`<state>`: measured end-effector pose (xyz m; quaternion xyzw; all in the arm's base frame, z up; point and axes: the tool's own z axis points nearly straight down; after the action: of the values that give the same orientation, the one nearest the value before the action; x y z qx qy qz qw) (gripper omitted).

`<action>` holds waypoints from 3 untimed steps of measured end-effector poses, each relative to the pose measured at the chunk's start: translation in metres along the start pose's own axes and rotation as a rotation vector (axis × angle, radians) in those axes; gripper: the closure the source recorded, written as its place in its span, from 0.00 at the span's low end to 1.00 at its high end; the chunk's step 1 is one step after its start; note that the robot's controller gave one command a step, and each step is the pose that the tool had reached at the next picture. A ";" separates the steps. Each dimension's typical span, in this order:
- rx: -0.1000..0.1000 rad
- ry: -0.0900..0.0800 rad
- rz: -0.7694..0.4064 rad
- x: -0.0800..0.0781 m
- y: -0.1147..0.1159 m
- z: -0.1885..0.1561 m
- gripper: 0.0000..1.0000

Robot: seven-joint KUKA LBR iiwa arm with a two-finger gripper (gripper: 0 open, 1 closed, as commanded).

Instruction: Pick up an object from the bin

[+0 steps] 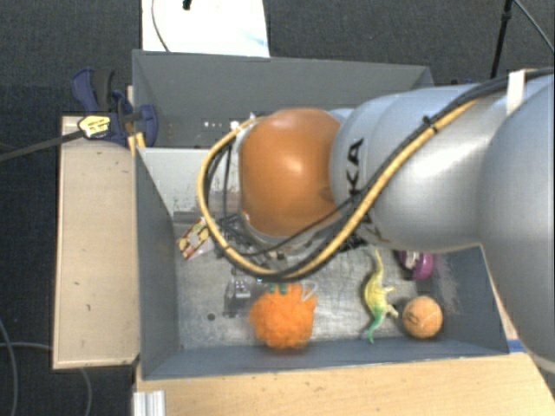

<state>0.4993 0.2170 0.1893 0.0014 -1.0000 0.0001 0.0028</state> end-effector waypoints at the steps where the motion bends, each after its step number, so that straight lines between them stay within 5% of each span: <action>1: -0.001 -0.003 0.002 -0.001 0.000 -0.002 0.00; 2: -0.001 -0.007 -0.066 -0.001 -0.003 -0.003 0.00; 3: -0.001 -0.008 -0.134 0.005 -0.045 0.013 0.00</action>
Offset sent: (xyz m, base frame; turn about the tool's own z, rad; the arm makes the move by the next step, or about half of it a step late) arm -0.0029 -0.0089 -0.0008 -0.2285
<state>0.4945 0.1718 0.1765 0.0685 -0.9976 -0.0008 -0.0012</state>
